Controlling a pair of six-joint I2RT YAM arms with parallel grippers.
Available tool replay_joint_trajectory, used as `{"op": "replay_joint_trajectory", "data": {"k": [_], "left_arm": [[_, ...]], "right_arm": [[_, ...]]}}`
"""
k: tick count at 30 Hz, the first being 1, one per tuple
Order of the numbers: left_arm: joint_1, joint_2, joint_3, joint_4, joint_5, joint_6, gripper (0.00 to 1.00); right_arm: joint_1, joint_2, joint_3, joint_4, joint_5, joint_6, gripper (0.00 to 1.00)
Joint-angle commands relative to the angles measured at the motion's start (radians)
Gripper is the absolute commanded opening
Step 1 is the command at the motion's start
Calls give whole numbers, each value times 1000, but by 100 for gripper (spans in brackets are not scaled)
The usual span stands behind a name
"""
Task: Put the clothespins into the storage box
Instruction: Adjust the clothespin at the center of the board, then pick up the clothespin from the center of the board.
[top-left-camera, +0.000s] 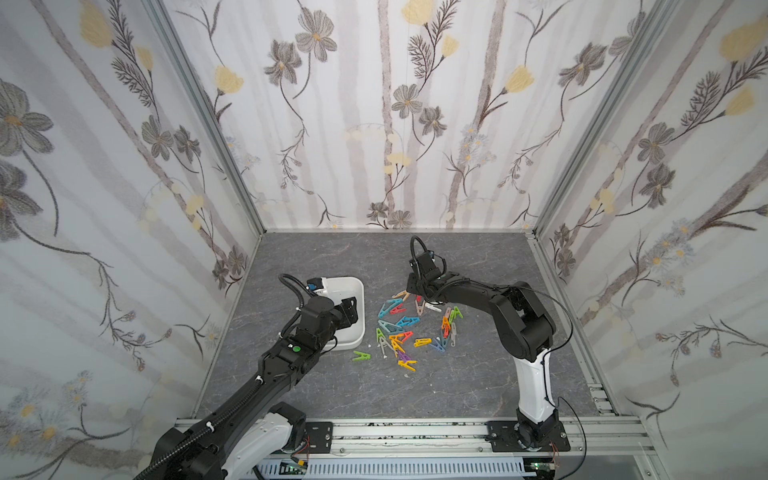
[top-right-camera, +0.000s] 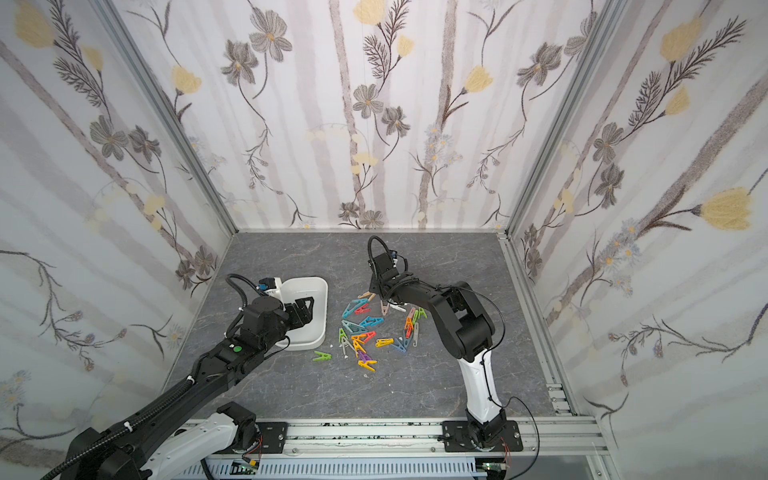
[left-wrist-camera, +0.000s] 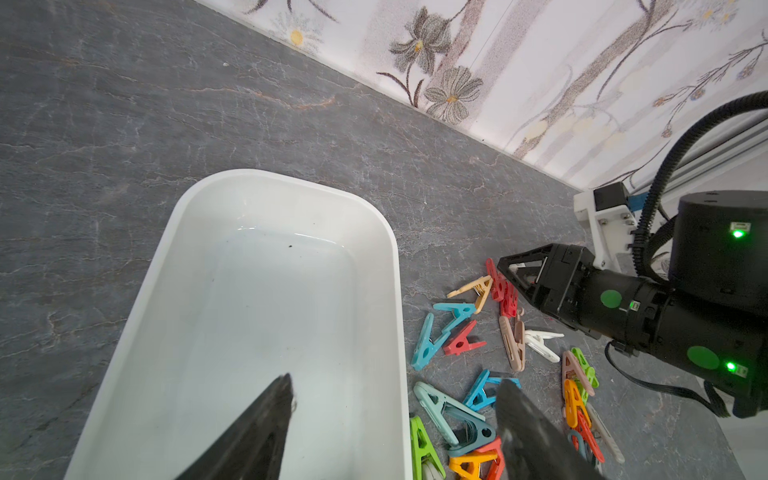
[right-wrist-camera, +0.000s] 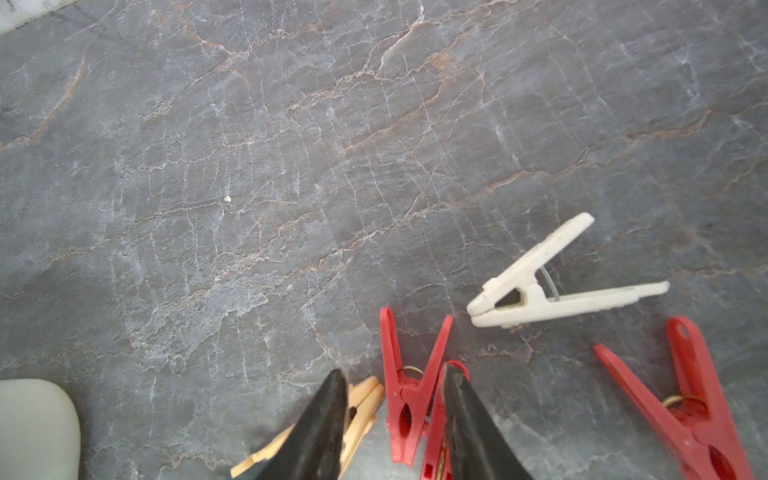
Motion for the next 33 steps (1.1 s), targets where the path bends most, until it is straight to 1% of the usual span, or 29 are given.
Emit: {"op": "replay_joint_trajectory", "data": {"k": [1,3,5,8,11,13,15,17,22,27,33], "left_arm": [[3,-1,-7,38,12,-15,77],[4,-2,-9,40,11,-14,77],[6,-1,-10,42,13,-11,77],[12,14,-7,38,13,-15,77],[28,42,5,16,14,-36,77],[35,58,13,15,32,-43,76],[37,62,11,28,41,-46,76],[38,65,11,36,45,-47,76],[41,72,19,34,56,-41,76],[45,55,1,35,51,-39,76],[54,43,-7,40,55,-38,76]], "right_arm": [[7,16,51,-88,72,-52,40],[20,13,79,-120,151,-98,36],[21,10,101,-152,178,-135,33],[31,-39,68,-116,129,-172,34],[57,-56,71,-141,78,-177,38],[71,-65,44,-133,33,-143,38],[79,-80,2,-86,-17,-93,39],[82,-76,-6,-64,-36,-57,38],[84,-26,24,-58,-53,16,37],[68,25,63,-62,-62,43,34],[68,57,74,-91,-52,84,31]]}}
